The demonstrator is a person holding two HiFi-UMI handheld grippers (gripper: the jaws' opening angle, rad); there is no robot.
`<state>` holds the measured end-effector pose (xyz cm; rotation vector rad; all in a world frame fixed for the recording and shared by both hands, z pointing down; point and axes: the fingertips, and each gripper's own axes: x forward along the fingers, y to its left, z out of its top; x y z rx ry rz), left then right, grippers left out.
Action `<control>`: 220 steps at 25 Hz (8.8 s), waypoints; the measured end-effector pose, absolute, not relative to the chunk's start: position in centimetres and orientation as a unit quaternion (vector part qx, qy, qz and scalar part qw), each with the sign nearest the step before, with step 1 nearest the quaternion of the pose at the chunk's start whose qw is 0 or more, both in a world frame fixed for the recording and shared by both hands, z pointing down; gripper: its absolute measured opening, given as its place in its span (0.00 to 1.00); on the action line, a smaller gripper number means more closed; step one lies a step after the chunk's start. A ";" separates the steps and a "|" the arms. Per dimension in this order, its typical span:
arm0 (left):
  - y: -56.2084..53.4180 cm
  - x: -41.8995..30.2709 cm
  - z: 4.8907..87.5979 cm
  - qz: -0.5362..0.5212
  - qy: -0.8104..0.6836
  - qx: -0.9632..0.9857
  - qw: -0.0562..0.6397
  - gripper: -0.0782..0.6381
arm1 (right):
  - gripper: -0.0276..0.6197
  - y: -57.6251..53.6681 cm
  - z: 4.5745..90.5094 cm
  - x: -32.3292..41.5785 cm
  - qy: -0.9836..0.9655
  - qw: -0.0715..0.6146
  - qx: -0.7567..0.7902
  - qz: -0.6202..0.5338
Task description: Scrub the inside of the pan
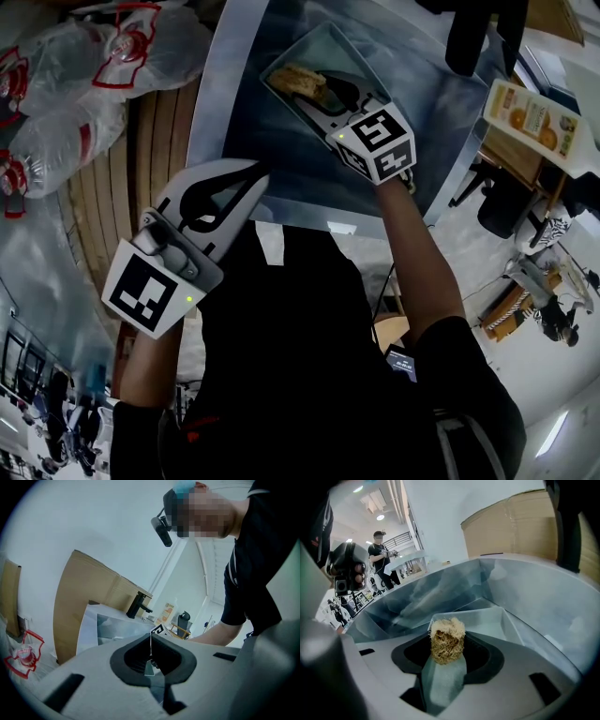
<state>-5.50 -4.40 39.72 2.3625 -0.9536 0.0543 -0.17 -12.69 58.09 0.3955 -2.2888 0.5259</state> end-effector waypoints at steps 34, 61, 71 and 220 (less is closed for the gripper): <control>-4.0 0.8 38.0 0.020 -0.315 0.906 0.281 0.14 | 0.35 -7.3 57.8 9.9 -0.843 0.478 0.140 0.202; -6.9 -7.0 39.2 0.020 -0.357 0.885 0.298 0.14 | 0.35 -17.1 57.8 2.3 -0.860 0.445 0.173 0.181; -7.3 -6.5 39.6 0.017 -0.350 0.887 0.301 0.14 | 0.35 -17.0 58.5 2.7 -0.854 0.458 0.168 0.180; -4.9 -0.2 22.8 0.047 -0.310 0.939 0.143 0.14 | 0.35 -11.7 31.8 12.0 -0.907 0.267 0.285 0.156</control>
